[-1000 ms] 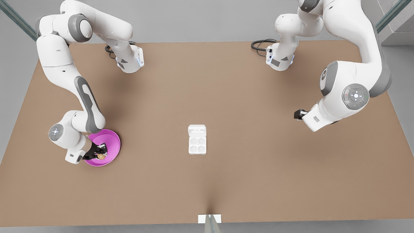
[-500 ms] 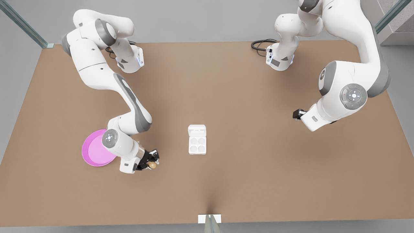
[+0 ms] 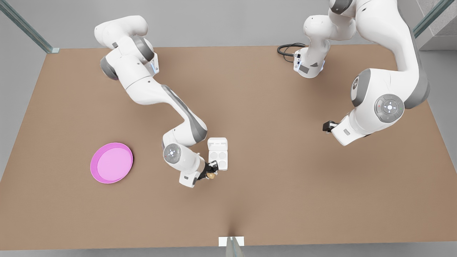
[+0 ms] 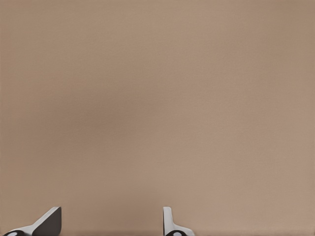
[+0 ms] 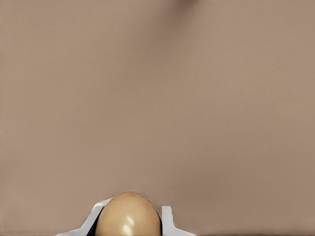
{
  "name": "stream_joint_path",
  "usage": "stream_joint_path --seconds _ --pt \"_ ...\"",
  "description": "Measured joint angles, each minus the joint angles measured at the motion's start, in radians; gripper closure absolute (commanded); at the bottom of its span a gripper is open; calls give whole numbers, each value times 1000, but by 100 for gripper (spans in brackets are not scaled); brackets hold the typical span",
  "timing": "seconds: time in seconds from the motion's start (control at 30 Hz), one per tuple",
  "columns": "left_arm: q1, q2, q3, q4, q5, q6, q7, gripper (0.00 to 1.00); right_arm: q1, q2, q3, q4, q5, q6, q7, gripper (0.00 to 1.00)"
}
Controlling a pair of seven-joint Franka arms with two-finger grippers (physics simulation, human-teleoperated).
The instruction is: Pack egg into the box and close the box lid
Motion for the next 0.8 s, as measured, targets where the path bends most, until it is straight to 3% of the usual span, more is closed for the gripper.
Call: stream_joint_path --seconds 0.57,0.77,0.8 --pt "0 2 -1 -2 0 1 -1 0 44 -80 31 -160 46 8 294 58" --pt "1 12 0 0 0 3 -1 0 12 -135 44 -252 47 11 355 56" --pt "1 14 -1 0 -7 4 -1 0 7 -140 44 -262 46 13 362 52"
